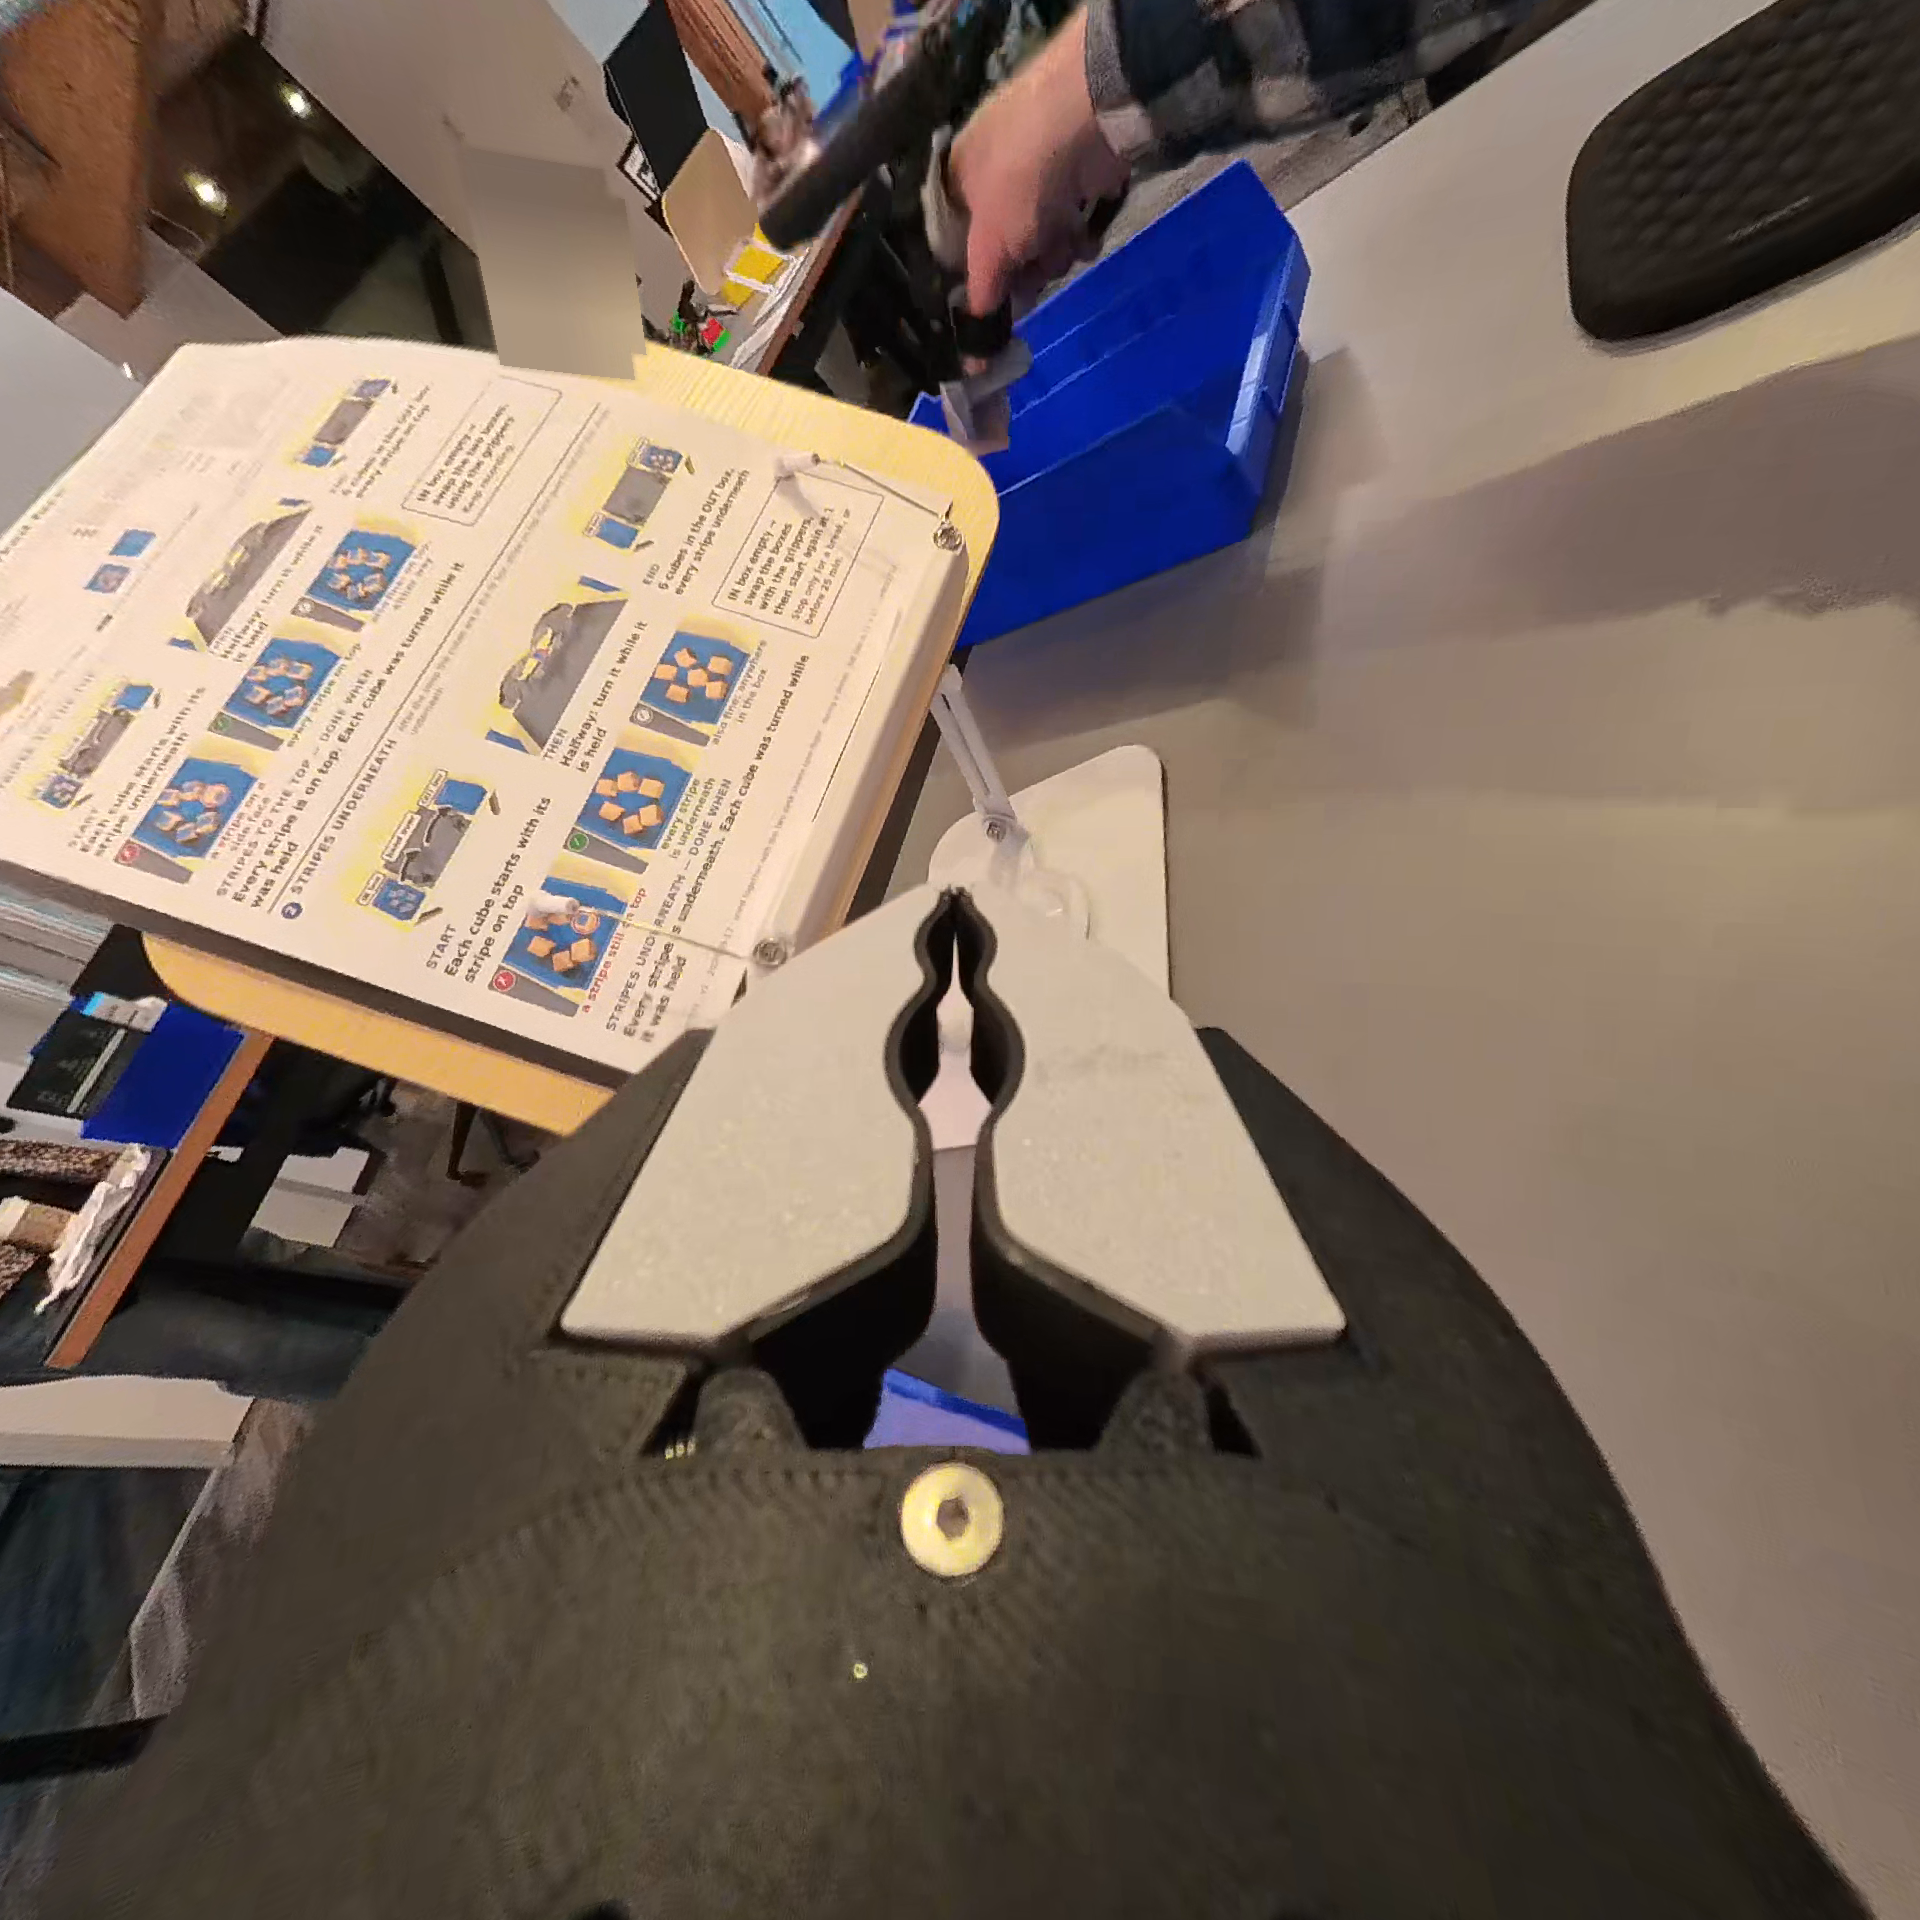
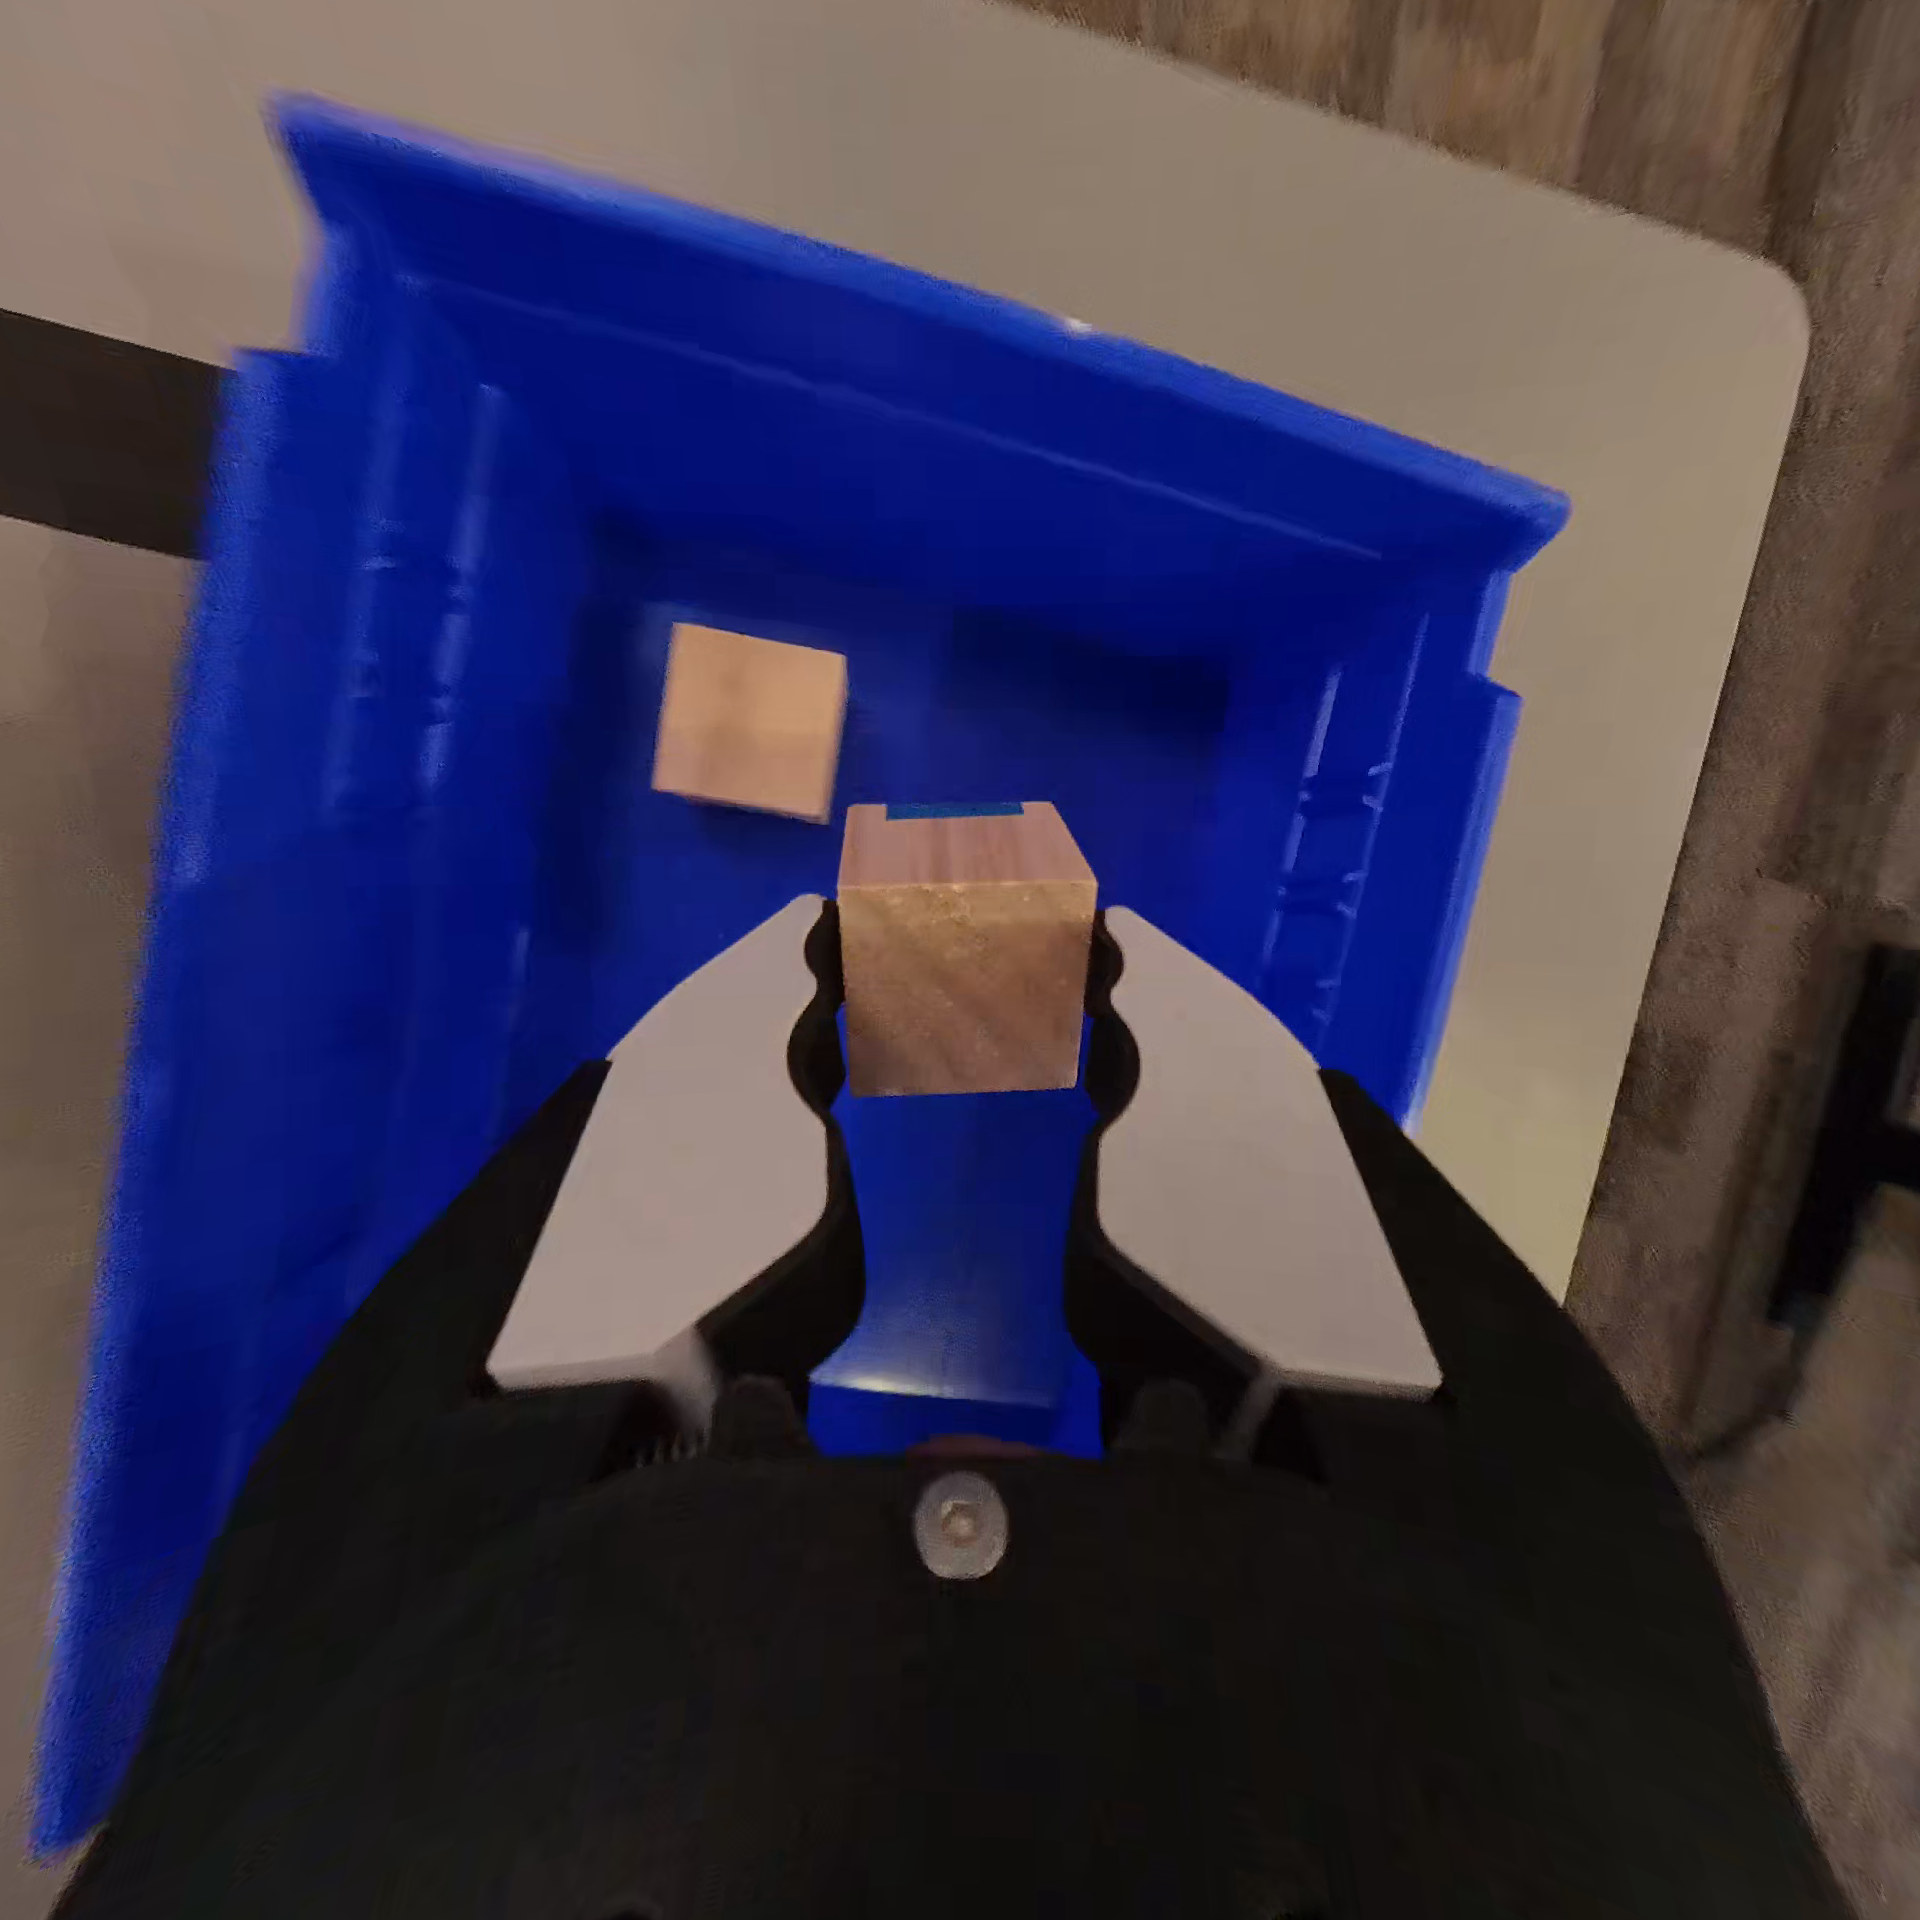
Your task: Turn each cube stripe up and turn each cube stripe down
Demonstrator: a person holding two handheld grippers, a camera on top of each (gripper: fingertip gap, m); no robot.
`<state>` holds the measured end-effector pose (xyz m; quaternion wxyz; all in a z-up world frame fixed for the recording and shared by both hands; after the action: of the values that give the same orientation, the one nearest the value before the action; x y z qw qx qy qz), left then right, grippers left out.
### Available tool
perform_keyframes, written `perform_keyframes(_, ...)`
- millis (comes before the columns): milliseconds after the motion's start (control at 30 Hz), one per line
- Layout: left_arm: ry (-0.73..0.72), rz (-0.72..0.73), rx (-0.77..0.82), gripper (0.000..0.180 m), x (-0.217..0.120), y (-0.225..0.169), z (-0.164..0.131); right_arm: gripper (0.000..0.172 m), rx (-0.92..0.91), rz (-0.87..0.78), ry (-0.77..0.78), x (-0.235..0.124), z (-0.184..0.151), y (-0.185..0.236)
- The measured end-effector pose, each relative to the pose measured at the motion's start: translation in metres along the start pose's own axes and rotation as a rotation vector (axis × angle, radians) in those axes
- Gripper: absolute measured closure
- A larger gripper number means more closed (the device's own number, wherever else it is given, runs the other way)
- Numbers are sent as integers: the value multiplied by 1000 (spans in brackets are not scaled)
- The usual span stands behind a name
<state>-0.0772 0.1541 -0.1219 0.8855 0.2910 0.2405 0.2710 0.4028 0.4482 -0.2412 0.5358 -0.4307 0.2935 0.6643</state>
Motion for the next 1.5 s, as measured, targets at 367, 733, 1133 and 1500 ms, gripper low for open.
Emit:
perform_keyframes(367,87,20,-44,180,-28,8,-34,122,111,-80,267,78,-12,-27)
perform_keyframes(733,291,149,-122,157,-70,62,-84,110,-155,-70,-179,-80,40,32)
perform_keyframes(1133,841,-354,-38,144,-75,60,-238,117,-506,146,-390,-166,-50,200)
perform_keyframes(1500,1143,-613,103,126,-67,42,-315,117,-618,194,-395,-165,-76,245)
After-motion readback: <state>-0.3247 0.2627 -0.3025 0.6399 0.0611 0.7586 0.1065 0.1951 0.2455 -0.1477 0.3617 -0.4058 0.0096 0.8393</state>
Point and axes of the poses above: each gripper's, where its closed fingertips meet, x out along the fingers, z out of its top, y = z × x across the jaws, the point moved 1 cm from there along -x, back along the fingers, and after that the axes turned 3 degrees about z, right-handed, at the moved point
